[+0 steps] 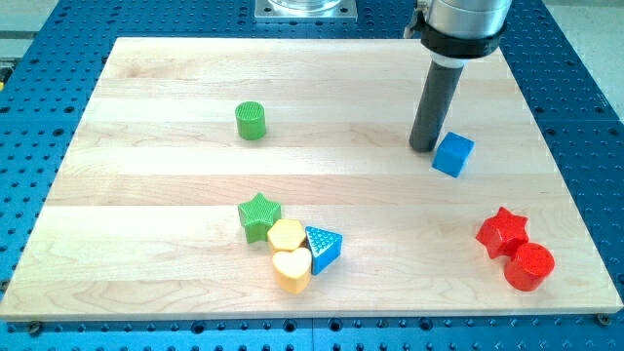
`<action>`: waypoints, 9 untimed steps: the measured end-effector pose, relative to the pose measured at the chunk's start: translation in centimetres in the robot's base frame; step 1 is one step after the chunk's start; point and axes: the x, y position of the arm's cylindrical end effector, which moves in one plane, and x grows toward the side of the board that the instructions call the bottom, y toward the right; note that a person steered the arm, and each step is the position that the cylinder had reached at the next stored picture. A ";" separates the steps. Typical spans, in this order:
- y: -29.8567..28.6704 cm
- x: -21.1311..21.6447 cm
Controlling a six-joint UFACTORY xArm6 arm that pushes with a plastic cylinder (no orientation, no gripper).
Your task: Push the green circle into the left side of the red star
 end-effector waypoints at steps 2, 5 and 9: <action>2.0 4.7; -7.3 7.1; -25.5 -4.7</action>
